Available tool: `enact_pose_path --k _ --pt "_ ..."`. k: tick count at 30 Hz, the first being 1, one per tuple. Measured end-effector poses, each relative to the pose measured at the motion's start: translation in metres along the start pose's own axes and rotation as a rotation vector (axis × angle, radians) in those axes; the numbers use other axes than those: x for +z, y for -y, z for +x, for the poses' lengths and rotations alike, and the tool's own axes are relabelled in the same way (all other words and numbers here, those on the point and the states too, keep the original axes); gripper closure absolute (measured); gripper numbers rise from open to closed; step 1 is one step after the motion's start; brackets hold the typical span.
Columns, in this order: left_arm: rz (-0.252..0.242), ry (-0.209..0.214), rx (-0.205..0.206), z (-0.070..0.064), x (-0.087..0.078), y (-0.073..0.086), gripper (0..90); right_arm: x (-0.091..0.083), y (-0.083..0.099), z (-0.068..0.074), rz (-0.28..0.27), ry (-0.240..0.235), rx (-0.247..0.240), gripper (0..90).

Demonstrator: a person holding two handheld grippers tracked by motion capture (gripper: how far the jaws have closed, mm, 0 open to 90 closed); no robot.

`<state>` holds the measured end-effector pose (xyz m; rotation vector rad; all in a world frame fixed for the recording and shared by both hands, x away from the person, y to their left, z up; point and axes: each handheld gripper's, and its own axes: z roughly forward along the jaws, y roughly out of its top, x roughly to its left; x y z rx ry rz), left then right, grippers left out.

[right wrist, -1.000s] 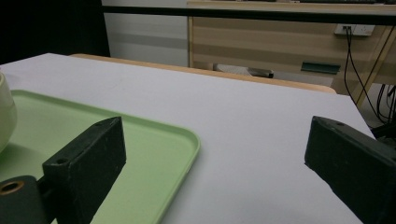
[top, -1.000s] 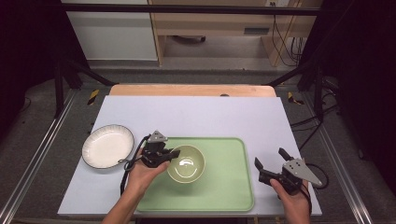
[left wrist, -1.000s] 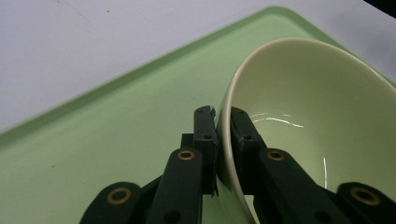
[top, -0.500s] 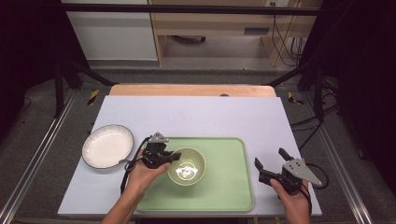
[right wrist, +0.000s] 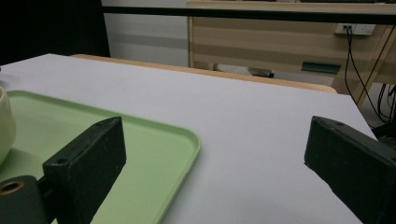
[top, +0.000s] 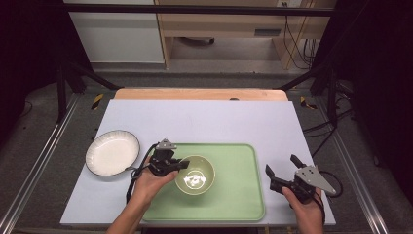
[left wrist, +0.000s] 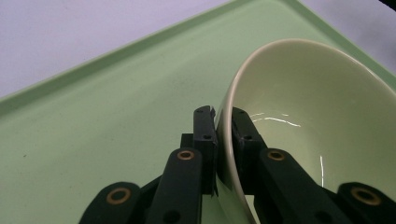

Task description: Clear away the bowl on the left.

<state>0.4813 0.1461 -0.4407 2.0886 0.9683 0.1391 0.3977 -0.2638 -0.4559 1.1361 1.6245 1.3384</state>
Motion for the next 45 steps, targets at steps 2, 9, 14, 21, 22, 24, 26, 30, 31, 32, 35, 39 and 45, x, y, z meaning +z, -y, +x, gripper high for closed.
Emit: enact_pose_path --k 2,9,14,21,22,24,26,30,31,32,35,39,45 --pt "0.001 -0.001 0.0 0.0002 0.0001 0.0 82.6 0.0001 0.0 -0.0001 0.0 0.0 0.0 5.7" --pt "0.008 -0.003 -0.001 -0.0001 0.0029 0.001 82.5 0.0001 0.0001 0.0 0.001 -0.001 -0.005 5.7" --pt "0.012 -0.003 -0.008 0.001 0.0041 0.0013 82.6 0.0 0.0001 -0.0001 0.001 0.0 -0.004 5.7" --pt "0.03 -0.004 -0.004 0.0036 0.0065 0.0016 83.1 0.0008 0.0003 0.0007 0.006 -0.001 -0.005 5.7" --pt "0.031 -0.002 -0.004 0.0039 0.0067 0.0015 83.0 0.0007 0.0002 0.0011 0.005 -0.002 -0.005 5.7" --pt "0.036 -0.005 -0.001 0.0046 0.0071 0.0016 83.1 0.0007 0.0002 0.0012 0.006 -0.001 -0.005 5.7" --pt "0.038 -0.009 -0.003 0.0048 0.0078 0.002 83.1 0.0007 0.0002 0.001 0.006 -0.001 -0.006 5.7" --pt "0.036 -0.009 -0.008 0.0053 0.0084 0.0026 83.2 0.0008 0.0004 0.0011 0.007 -0.002 -0.007 5.7" --pt "0.035 -0.008 -0.009 0.0051 0.0085 0.0026 83.1 0.0009 0.0005 0.001 0.008 -0.003 -0.009 5.7" --pt "0.035 -0.007 -0.009 0.0053 0.0086 0.0027 83.1 0.0009 0.0005 0.0011 0.007 -0.003 -0.007 5.7" --pt "0.038 -0.008 0.0 0.0055 0.0085 0.0027 83.0 0.0008 0.0005 0.0011 0.007 -0.003 -0.009 5.7" --pt "0.035 -0.014 0.009 0.0047 0.0085 0.0028 82.8 0.0006 0.0004 0.0016 0.007 -0.004 -0.009 5.7" --pt "0.0 -0.033 0.025 0.0068 0.0004 0.002 73.4 0.0005 0.0002 0.0016 0.004 -0.007 -0.007 5.6"
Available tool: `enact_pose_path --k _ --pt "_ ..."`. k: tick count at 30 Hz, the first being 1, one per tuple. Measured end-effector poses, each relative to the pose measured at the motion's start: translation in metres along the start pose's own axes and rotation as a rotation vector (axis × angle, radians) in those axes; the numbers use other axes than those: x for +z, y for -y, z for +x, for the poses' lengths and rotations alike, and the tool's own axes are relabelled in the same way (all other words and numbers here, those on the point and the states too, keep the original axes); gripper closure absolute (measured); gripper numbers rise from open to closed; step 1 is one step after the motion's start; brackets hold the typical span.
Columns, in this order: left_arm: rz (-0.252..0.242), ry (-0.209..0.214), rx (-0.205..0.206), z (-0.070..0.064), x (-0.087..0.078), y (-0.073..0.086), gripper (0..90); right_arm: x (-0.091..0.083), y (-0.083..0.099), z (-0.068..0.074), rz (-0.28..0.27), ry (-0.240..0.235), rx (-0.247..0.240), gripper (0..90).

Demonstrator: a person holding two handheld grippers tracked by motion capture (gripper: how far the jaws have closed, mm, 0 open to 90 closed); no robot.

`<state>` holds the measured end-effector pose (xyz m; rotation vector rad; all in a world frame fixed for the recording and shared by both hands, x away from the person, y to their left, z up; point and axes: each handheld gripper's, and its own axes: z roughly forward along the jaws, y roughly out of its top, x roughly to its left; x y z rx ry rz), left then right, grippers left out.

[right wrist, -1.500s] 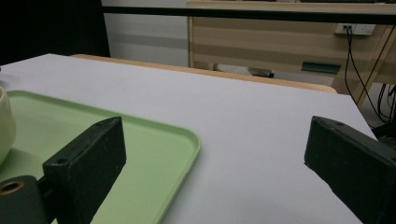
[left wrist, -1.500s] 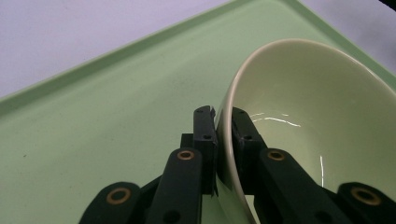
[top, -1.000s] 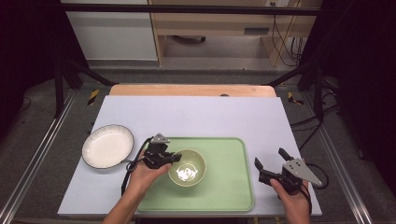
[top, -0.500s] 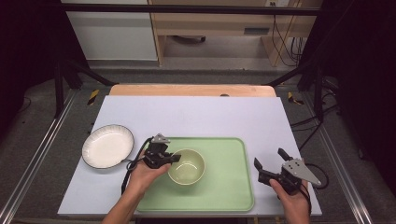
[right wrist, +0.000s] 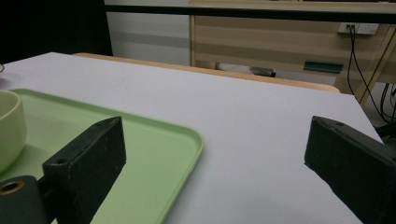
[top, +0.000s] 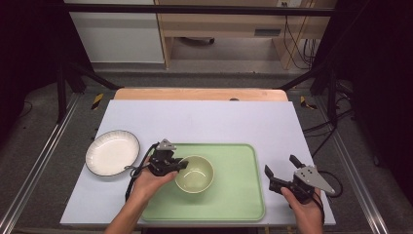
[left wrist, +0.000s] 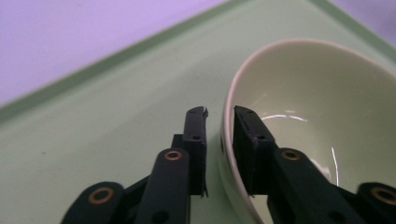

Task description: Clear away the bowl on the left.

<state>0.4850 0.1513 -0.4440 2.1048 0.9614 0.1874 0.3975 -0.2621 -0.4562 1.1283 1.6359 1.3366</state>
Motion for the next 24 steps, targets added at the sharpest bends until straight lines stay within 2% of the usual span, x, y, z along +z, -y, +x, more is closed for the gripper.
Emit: enact_pose_path --k 1,2,4,6,14,16,18,20,22,24 --pt "-0.01 -0.007 0.006 0.001 -0.002 -0.001 67.5 0.0 0.0 0.0 0.001 0.001 0.002 5.6" --pt "-0.022 -0.017 0.017 0.001 -0.004 -0.001 67.5 0.0 0.0 0.0 0.001 0.001 0.002 5.6" --pt "-0.042 -0.035 0.034 0.002 -0.008 -0.002 59.1 0.0 0.0 0.0 0.001 0.0 0.002 5.6" --pt "-0.077 -0.016 0.012 0.004 -0.01 -0.003 49.4 0.0 0.0 0.0 0.0 0.002 0.006 5.6" --pt "-0.156 0.029 0.024 0.005 -0.021 -0.004 26.4 0.001 0.0 -0.005 -0.01 0.005 0.036 5.5" --pt "-0.187 0.032 0.048 0.002 -0.022 -0.004 21.4 0.0 0.0 -0.006 -0.013 0.006 0.046 5.5" --pt "-0.201 0.024 0.098 0.0 -0.024 -0.006 16.8 0.001 0.0 -0.006 -0.016 0.005 0.034 5.3" --pt "-0.273 0.043 0.09 -0.002 -0.029 -0.007 14.8 0.0 0.0 -0.005 -0.018 0.008 0.038 5.1" --pt "-0.302 0.052 0.093 -0.003 -0.031 -0.008 13.0 0.0 0.0 -0.004 -0.02 0.003 0.041 4.9" --pt "-0.32 0.046 0.145 -0.004 -0.035 -0.007 10.6 0.001 0.0 -0.003 -0.024 0.001 0.035 4.7"
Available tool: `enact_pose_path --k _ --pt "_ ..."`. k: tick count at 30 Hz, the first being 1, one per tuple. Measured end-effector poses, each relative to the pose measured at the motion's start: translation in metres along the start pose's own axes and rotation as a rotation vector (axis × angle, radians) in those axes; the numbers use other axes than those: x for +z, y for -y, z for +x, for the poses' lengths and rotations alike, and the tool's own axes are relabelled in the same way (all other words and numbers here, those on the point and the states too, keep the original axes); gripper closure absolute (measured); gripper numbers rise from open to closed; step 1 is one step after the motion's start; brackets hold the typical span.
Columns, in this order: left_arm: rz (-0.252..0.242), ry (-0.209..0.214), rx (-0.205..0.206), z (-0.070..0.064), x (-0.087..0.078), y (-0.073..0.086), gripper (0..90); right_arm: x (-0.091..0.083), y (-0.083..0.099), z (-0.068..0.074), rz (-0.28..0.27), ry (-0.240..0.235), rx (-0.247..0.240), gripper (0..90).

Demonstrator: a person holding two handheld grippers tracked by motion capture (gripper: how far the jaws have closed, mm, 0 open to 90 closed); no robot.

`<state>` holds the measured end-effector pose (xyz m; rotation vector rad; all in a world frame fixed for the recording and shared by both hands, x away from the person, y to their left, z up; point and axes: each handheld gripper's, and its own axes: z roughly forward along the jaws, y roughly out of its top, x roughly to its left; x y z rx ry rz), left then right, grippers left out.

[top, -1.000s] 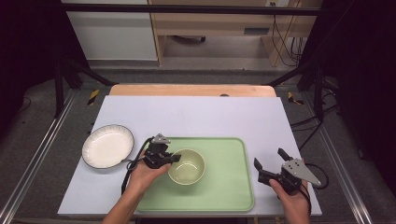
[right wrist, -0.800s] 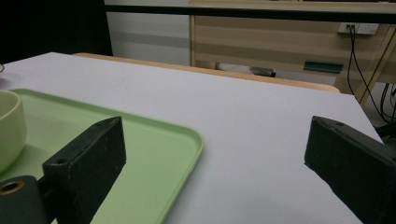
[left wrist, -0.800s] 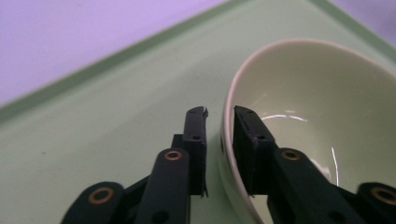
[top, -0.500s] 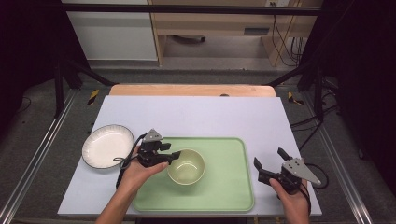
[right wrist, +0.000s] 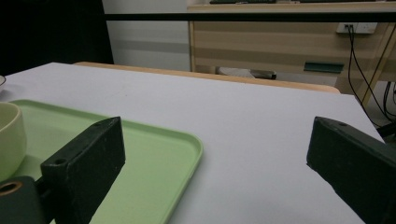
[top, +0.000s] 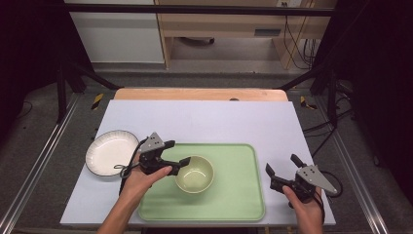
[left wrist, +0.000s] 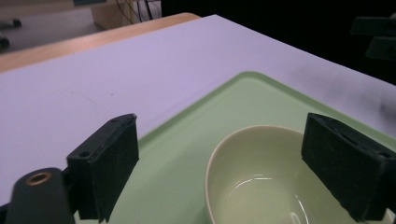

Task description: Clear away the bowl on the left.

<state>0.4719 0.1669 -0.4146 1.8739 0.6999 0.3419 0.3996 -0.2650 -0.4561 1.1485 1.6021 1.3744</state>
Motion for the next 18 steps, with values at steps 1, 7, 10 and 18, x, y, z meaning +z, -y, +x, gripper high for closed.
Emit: enact_pose_path --k 1,7,10,18 --pt "-0.021 -0.012 0.018 0.0 -0.003 0.0 10.5 0.0 0.0 0.001 0.0 -0.003 -0.002 4.5" --pt "-0.094 -0.027 0.003 0.008 -0.021 -0.001 9.6 -0.003 -0.001 0.0 -0.007 0.005 -0.005 3.2" --pt "-0.087 -0.046 -0.003 0.013 -0.028 0.002 9.6 -0.002 -0.001 -0.001 -0.014 0.001 -0.005 3.0" --pt "-0.161 -0.141 -0.001 0.026 -0.061 0.02 7.9 -0.004 -0.001 -0.001 -0.015 0.004 -0.015 2.6"
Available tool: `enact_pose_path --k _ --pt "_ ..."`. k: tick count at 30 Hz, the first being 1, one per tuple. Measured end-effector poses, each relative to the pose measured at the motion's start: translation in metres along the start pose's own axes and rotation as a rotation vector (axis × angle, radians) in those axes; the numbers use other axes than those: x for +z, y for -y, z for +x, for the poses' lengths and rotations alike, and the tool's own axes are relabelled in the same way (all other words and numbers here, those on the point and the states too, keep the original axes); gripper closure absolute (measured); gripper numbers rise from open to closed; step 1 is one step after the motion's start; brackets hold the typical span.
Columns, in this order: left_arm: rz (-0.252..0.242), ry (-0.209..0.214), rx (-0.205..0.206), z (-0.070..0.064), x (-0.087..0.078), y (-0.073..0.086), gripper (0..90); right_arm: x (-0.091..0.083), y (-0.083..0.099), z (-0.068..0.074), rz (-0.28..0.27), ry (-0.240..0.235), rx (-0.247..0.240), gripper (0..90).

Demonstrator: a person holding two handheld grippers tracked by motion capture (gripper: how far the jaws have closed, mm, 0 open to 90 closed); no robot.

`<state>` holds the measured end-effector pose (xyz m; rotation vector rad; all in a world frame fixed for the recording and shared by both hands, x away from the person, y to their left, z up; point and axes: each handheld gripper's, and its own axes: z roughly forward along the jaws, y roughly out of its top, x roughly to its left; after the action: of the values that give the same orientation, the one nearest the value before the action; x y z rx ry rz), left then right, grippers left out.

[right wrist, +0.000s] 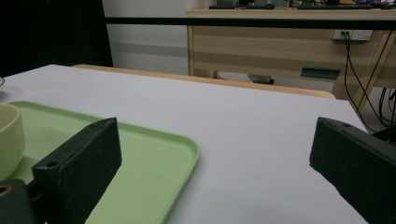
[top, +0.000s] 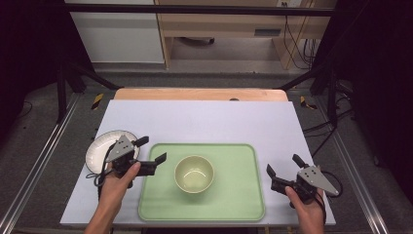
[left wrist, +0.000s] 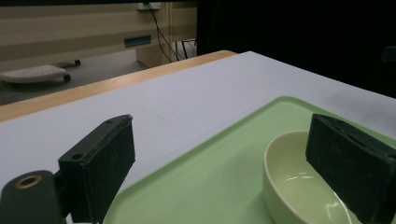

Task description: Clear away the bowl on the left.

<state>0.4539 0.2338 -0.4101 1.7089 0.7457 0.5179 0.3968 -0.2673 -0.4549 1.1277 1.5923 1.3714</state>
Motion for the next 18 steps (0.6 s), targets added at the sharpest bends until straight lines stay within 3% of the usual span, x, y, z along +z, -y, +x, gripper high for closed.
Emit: enact_pose_path --k 4,6,7,9,15,18 --pt "-0.032 0.001 -0.015 0.011 -0.017 0.005 7.3 0.0 0.001 -0.001 0.003 0.008 0.001 2.6" --pt "-0.048 -0.021 -0.018 0.014 -0.025 0.007 7.1 -0.001 0.001 -0.002 0.001 0.012 0.001 2.6" --pt "-0.063 -0.031 0.002 0.015 -0.031 0.009 7.1 -0.001 0.001 -0.003 0.001 0.012 0.005 2.6" --pt "-0.057 -0.048 0.022 0.017 -0.038 0.011 7.1 0.0 0.001 -0.003 0.001 0.014 0.003 2.5" --pt "-0.083 -0.074 -0.006 0.024 -0.058 0.017 5.7 0.0 0.001 -0.002 0.0 0.007 0.001 2.2" --pt "-0.085 -0.079 0.0 0.024 -0.065 0.02 4.1 0.001 0.001 -0.001 -0.003 0.002 0.001 1.9"
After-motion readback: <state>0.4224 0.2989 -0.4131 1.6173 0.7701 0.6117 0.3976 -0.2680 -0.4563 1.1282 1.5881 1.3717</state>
